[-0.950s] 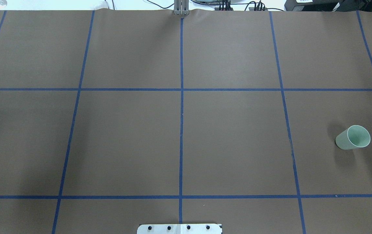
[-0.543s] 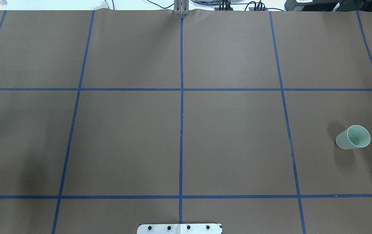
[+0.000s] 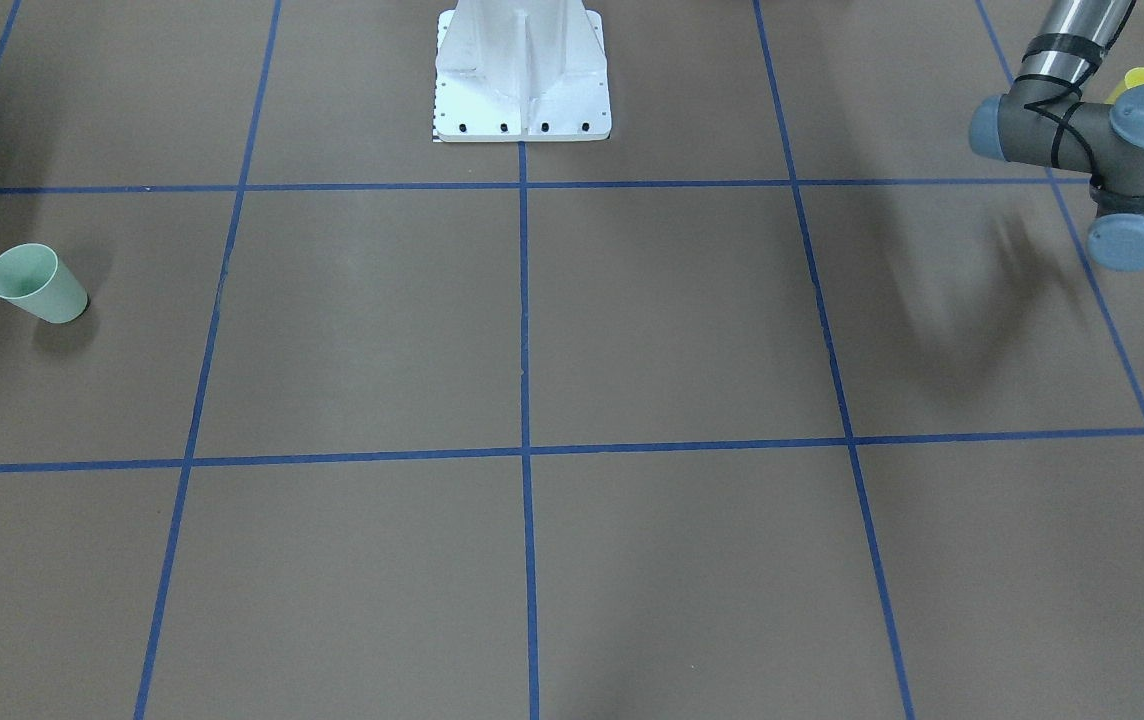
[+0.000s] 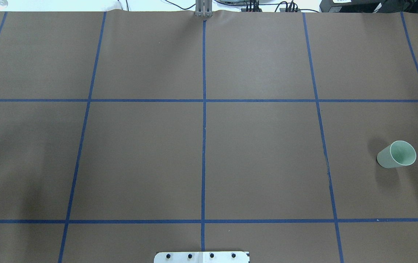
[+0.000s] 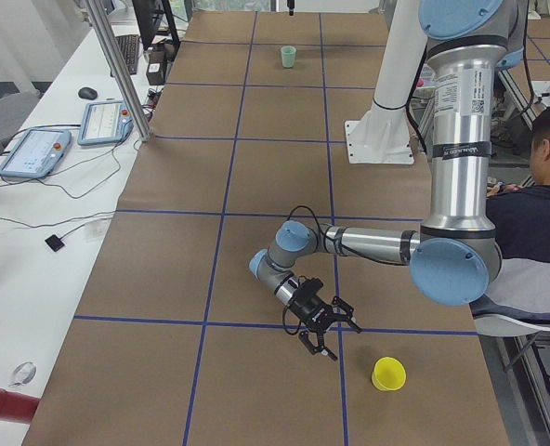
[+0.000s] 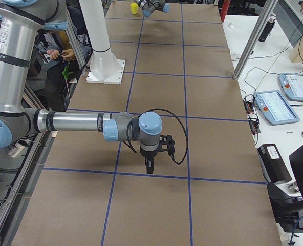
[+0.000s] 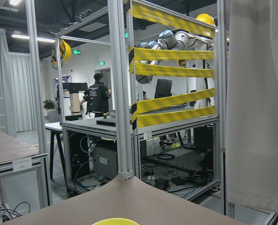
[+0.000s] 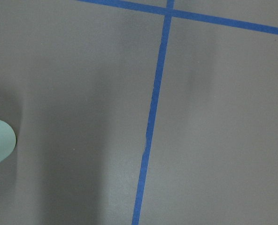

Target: Transfer and stack yellow cup on green cup

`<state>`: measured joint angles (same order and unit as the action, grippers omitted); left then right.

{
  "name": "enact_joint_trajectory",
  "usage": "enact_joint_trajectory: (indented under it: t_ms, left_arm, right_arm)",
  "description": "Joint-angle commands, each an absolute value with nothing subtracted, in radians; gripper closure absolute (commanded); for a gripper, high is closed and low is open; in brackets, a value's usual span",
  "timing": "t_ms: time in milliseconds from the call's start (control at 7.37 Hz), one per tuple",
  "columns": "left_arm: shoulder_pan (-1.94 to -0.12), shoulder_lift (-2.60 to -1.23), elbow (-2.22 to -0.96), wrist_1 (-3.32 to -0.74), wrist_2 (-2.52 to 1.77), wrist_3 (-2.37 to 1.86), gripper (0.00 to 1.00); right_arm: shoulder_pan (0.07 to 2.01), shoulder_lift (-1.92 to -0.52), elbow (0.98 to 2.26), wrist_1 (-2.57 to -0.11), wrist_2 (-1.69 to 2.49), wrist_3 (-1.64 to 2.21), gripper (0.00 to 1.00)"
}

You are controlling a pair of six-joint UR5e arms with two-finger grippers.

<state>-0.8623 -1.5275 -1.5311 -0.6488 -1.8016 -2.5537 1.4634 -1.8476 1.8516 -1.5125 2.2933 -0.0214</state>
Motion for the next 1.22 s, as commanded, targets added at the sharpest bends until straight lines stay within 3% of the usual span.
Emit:
enact_joint_trajectory:
  t_ms: [0,1085]
  left_arm:
    - [-0.851,-1.525,-1.529,-0.661,-1.874,-2.568,0.0]
    - [-0.709,-1.502,-1.299,-0.885,-2.081,-2.603,0.0]
  right_arm:
    - [1.463,-1.845,1.852,-1.511,2.293,-0.021,0.0]
    - [1.462,-1.845,1.851,-1.485,2.293,-0.023,0.0]
